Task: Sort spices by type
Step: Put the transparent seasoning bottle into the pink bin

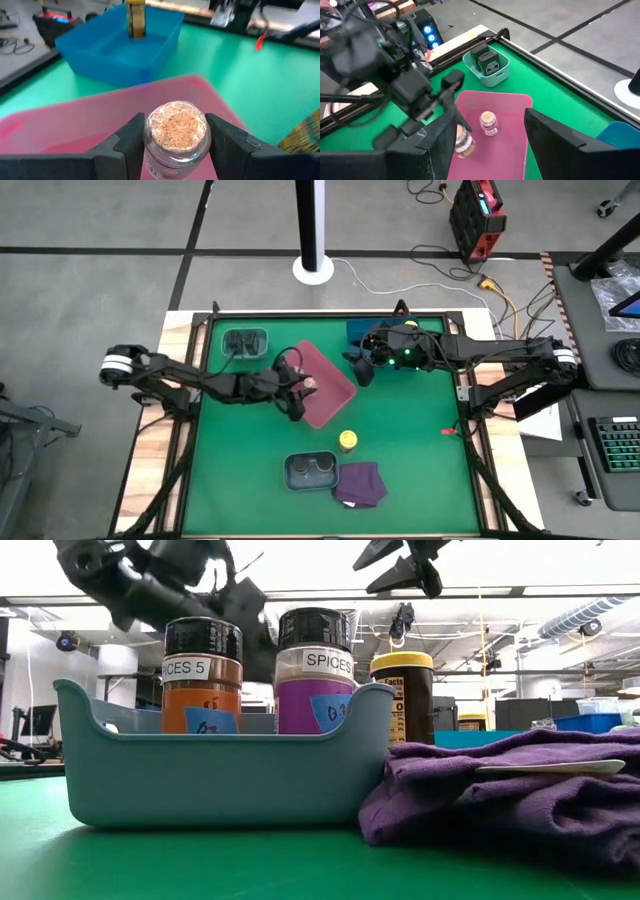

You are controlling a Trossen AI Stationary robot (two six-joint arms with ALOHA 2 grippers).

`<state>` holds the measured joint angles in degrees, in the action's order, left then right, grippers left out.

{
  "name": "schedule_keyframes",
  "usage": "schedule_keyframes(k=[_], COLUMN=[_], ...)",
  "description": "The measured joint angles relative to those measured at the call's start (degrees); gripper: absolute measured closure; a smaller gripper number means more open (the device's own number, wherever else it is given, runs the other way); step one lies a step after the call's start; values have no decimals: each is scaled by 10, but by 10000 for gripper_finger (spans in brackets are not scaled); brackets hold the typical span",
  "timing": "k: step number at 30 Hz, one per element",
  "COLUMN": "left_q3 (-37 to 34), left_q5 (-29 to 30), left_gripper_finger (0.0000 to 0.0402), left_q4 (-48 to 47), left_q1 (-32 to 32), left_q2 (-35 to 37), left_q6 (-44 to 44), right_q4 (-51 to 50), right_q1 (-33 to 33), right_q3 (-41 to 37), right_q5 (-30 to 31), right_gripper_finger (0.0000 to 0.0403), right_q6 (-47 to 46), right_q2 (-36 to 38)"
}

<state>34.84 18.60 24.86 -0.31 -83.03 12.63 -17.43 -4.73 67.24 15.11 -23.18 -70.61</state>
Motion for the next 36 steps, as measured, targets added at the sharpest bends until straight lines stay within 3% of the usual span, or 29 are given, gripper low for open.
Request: schedule_keyframes(k=[10,13,22,36], left_q3=[38,34,21,26], left_q5=[22,46,44,45], left_gripper_finger=[244,244,244,244], left_q4=[7,5,57,61], left_q1=[-2,-1,-1,1], left_q2=[-100,-110,-137,-174], left_q6=[16,33,41,66], right_q4=[-2,-3,-3,-3], right_q1=[0,2,4,4], right_q3=[0,0,0,-2], right_q5=[0,0,0,0], right_gripper_finger=[182,184,187,192], right_q6=[-18,-19,-17,-17], right_q2=[0,0,0,0])
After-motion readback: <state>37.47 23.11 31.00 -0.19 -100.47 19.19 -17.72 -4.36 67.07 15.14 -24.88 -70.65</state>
